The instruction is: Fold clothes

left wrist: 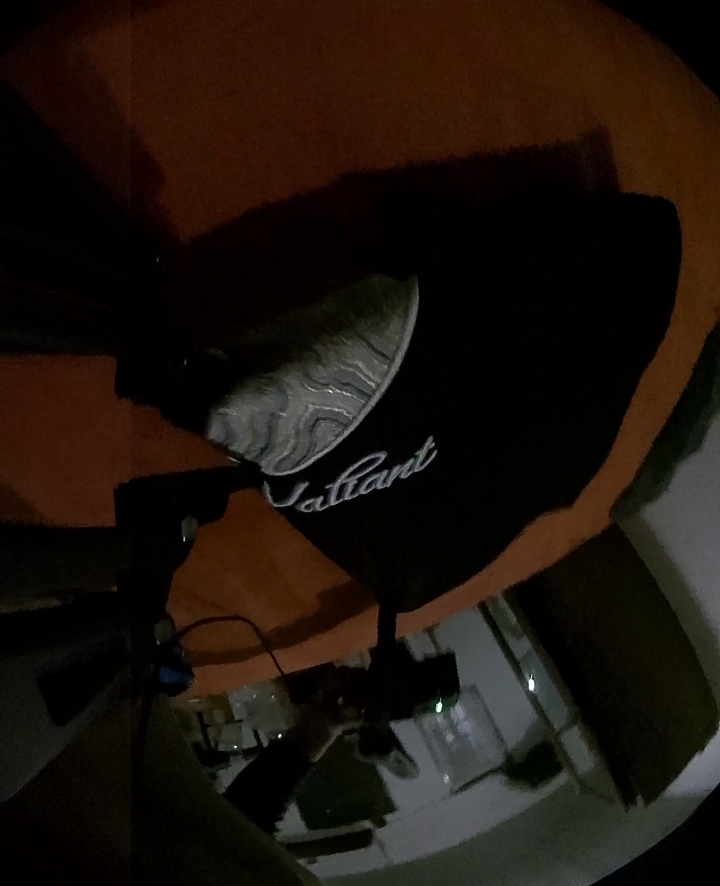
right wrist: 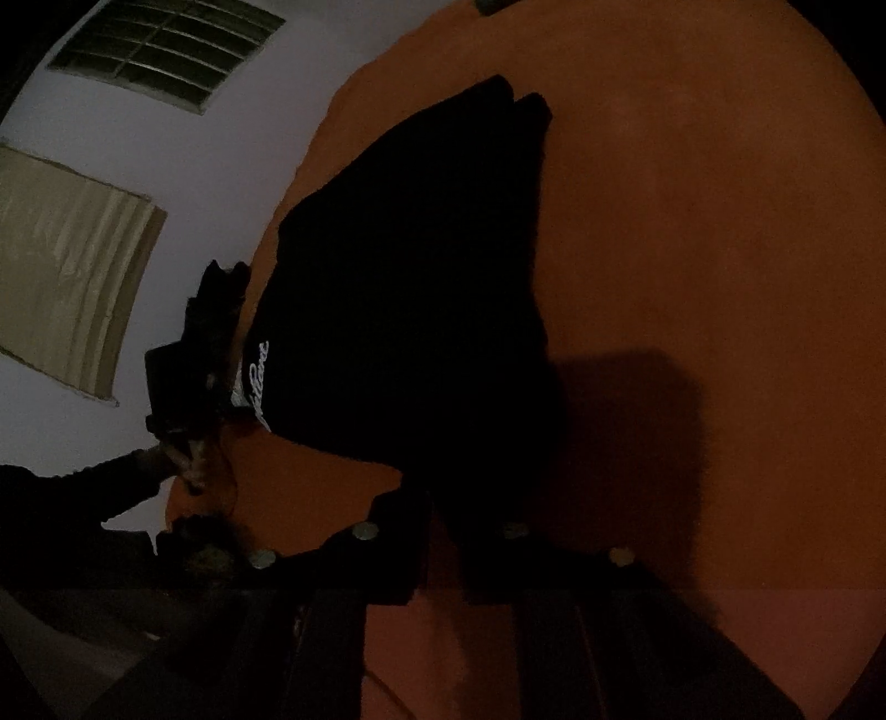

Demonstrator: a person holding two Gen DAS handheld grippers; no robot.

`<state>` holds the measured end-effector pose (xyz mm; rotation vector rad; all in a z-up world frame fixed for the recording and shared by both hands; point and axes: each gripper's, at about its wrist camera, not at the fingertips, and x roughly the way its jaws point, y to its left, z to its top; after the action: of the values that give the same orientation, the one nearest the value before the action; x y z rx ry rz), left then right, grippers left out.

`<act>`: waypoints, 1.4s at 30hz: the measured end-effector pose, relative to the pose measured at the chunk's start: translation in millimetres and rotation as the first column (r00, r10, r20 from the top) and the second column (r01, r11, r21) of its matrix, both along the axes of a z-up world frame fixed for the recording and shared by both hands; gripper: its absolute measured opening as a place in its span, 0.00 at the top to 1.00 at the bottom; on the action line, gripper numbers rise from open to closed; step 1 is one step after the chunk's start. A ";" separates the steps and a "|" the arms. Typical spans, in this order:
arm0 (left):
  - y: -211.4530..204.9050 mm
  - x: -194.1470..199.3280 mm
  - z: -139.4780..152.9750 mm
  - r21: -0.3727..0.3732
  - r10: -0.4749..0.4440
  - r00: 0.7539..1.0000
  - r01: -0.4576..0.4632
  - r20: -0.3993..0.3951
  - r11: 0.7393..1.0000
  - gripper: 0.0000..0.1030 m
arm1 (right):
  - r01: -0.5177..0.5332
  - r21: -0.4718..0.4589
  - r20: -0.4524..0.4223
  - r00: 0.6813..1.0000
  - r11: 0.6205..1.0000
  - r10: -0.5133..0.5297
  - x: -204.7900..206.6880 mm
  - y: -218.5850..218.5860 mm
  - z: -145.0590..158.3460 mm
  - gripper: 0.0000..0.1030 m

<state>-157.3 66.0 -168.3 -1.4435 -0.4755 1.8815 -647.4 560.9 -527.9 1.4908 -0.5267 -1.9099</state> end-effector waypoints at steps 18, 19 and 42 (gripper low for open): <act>-92.8 -132.6 -13.6 -0.058 0.494 0.869 -0.494 -0.019 0.867 0.43 | 0.100 0.134 -0.270 0.961 0.986 -0.061 -159.3 -36.1 32.1 0.73; -93.7 -136.9 -16.4 -0.056 0.516 0.856 -0.517 -0.024 0.854 0.44 | 0.106 0.156 -0.267 0.962 0.982 -0.061 -166.3 -39.0 25.4 0.73; -106.7 -131.6 -26.3 -0.018 0.658 0.752 -0.658 0.039 0.752 0.42 | 0.206 0.101 -0.347 0.924 0.973 -0.160 -195.3 6.8 19.4 0.94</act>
<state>-288.9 -40.8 -194.5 -1.4262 -1.1281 2.3876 -842.7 567.7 -508.4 1.1878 -0.3950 -2.3303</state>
